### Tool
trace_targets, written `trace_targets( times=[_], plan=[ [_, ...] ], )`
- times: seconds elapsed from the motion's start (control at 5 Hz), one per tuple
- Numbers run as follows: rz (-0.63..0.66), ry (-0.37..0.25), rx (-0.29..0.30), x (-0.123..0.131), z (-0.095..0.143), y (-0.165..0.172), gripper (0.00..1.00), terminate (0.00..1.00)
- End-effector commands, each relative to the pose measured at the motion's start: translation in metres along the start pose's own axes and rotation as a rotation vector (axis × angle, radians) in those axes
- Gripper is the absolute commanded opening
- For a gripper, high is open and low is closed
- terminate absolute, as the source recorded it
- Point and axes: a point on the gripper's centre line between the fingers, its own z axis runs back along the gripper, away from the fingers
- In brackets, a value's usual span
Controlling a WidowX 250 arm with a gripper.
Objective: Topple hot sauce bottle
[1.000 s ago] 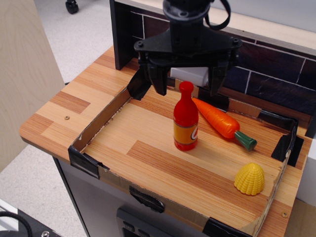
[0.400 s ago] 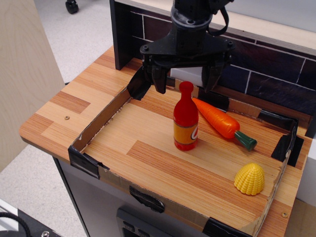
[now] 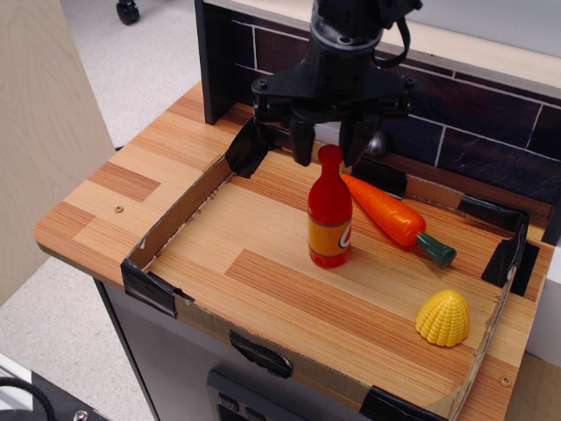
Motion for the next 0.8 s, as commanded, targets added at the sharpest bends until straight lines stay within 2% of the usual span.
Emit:
trace_targets(
  times=[0.0, 0.2, 0.4, 0.6],
  plan=[
    [0.017, -0.007, -0.019, 0.004, 0.013, 0.001, 0.00, 0.00],
    [0.175, 0.278, -0.055, 0.010, 0.027, 0.021, 0.00, 0.00],
    [0.231, 0.545, -0.007, 0.004, 0.028, 0.043, 0.00, 0.00],
    [0.227, 0.611, 0.086, 0.001, 0.013, 0.061, 0.00, 0.00]
  ],
)
